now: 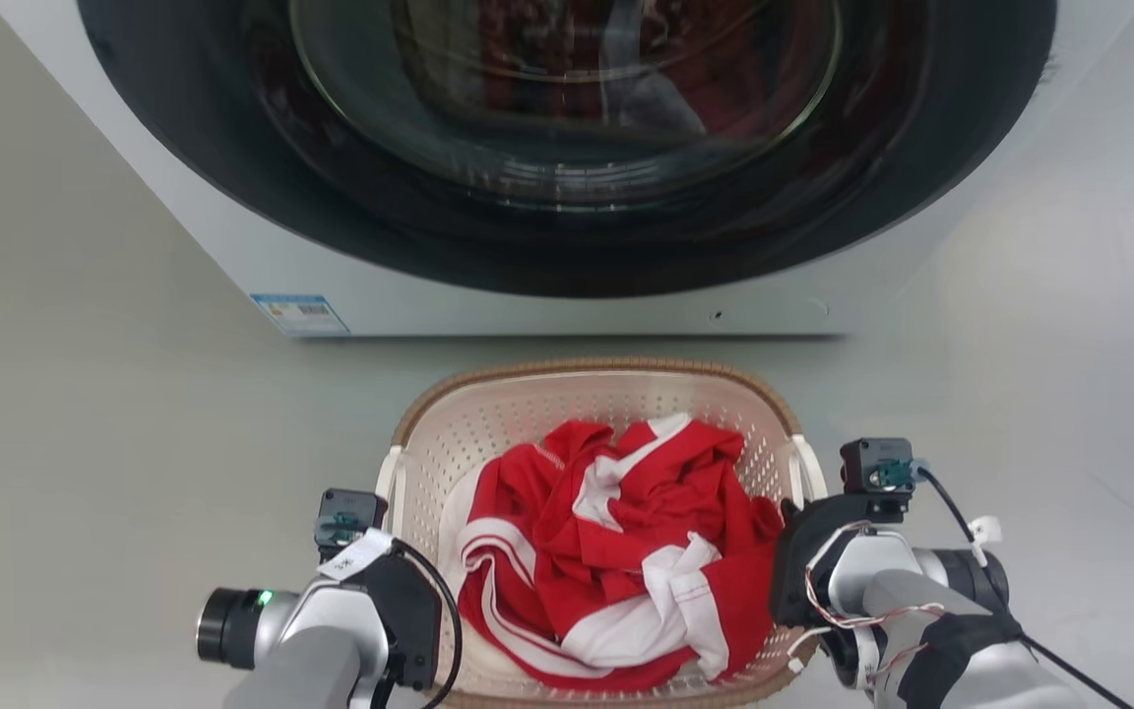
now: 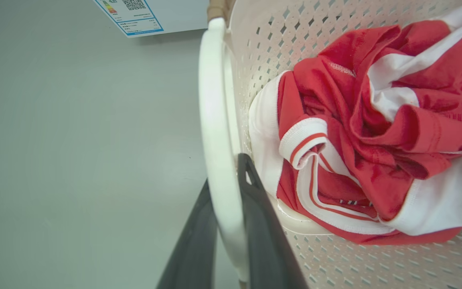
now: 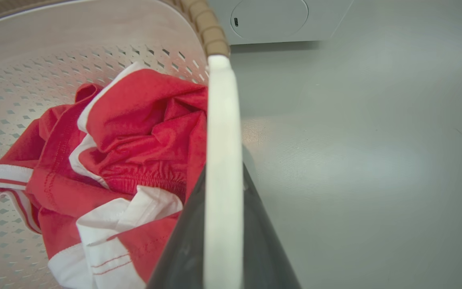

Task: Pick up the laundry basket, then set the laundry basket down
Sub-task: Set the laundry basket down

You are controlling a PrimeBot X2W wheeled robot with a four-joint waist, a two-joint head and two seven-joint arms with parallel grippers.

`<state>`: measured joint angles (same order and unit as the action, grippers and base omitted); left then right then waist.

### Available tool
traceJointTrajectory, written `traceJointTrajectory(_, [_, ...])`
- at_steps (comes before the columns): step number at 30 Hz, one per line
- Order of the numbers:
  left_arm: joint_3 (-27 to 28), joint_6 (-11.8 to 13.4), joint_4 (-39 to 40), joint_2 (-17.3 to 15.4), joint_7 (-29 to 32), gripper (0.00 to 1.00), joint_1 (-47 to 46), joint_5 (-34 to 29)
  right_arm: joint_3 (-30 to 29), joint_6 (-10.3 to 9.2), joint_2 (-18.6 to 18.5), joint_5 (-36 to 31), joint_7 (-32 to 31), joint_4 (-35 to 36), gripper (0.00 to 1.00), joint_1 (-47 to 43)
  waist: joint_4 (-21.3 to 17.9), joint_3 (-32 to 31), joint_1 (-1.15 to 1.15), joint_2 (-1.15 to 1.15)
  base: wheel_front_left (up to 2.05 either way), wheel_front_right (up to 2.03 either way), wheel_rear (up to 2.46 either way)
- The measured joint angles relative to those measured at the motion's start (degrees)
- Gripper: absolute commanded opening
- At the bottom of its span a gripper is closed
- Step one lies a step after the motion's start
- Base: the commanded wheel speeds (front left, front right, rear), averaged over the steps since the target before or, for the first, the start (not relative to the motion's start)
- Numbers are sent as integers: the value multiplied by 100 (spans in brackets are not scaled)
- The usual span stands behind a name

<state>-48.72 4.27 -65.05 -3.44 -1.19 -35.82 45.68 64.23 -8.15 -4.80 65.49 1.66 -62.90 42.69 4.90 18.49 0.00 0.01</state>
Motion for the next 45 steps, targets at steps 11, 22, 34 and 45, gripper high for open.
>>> traceJointTrajectory(11, [-26, 132, 156, -18, -44, 0, -598, 4, -14, 0, -31, -79, 143, -156, 0, 599, 30, 901, 1, 0, 0, 0, 0])
traceJointTrajectory(22, [-24, 153, 111, 8, -144, 0, -1352, -38, -66, 1, -23, -227, 259, -434, 0, 1404, 134, 1922, 1, 0, 0, 0, 0])
traceJointTrajectory(34, [-22, 179, 103, 19, -374, 0, -1629, -37, -64, 7, -26, -318, 531, -552, 0, 1678, 279, 2664, 0, 0, 0, 0, 0])
traceJointTrajectory(45, [-8, 178, -51, 48, -603, 0, -1947, -38, -53, 8, -23, -402, 708, -614, 0, 1939, 379, 2897, 0, 0, 0, 0, 0])
